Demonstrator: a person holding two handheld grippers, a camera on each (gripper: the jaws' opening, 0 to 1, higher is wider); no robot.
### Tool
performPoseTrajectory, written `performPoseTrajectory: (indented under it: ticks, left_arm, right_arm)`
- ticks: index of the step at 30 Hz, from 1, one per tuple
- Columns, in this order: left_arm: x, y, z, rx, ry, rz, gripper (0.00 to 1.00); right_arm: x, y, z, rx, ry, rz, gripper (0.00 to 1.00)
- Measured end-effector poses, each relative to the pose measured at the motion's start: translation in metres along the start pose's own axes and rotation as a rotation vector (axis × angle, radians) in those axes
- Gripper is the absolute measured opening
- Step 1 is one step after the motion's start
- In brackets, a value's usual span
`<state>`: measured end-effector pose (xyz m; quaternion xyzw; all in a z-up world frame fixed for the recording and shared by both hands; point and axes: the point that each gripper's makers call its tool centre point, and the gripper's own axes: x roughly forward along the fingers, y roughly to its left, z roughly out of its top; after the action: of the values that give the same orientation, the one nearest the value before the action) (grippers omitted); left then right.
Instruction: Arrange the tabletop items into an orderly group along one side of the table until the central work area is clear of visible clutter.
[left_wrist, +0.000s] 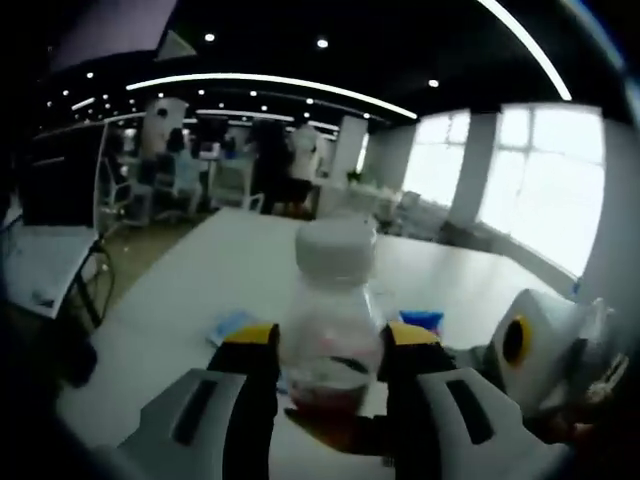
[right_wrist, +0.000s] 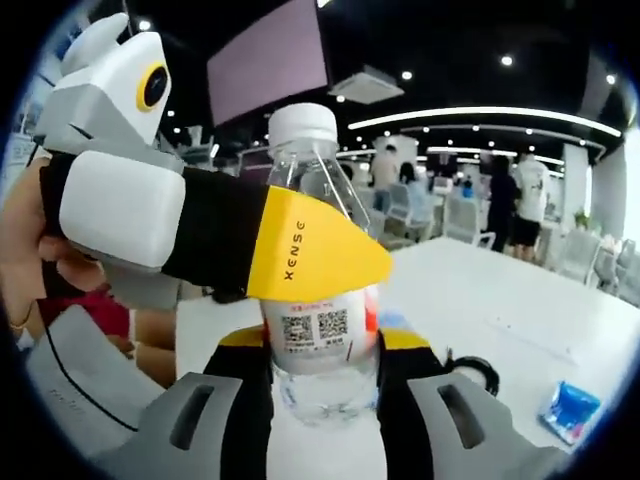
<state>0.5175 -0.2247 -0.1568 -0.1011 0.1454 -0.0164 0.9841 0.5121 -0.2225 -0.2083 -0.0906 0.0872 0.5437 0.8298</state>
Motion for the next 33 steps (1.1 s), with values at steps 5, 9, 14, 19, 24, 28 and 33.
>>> performPoseTrajectory:
  ticks: [5,9,14,19,24,28,33]
  left_arm:
    - [0.0,0.0,0.001,-0.008,-0.01,-0.002,0.39]
    - [-0.002,-0.001,0.002,-0.005,-0.014,-0.003,0.39]
    - [-0.001,-0.005,0.006,0.033,-0.04,-0.023,0.39]
    - [-0.002,-0.012,0.007,0.105,-0.026,-0.083,0.39]
    - [-0.004,-0.02,0.011,0.163,-0.05,-0.165,0.47]
    - [-0.009,-0.016,0.015,0.212,-0.06,-0.194,0.48]
    - [-0.014,-0.023,0.018,0.19,-0.089,-0.273,0.48]
  right_arm:
    - [-0.002,0.0,0.002,-0.014,-0.007,0.011,0.37]
    - [-0.003,0.001,0.002,-0.004,-0.008,0.03,0.37]
    - [-0.005,0.0,0.005,0.047,-0.032,0.049,0.37]
    - [-0.008,-0.001,0.006,0.07,-0.042,0.066,0.37]
    - [-0.012,0.001,0.008,0.061,-0.049,0.1,0.37]
    - [-0.018,0.002,0.014,0.078,-0.068,0.128,0.37]
    - [-0.024,0.006,0.022,0.043,-0.083,0.151,0.37]
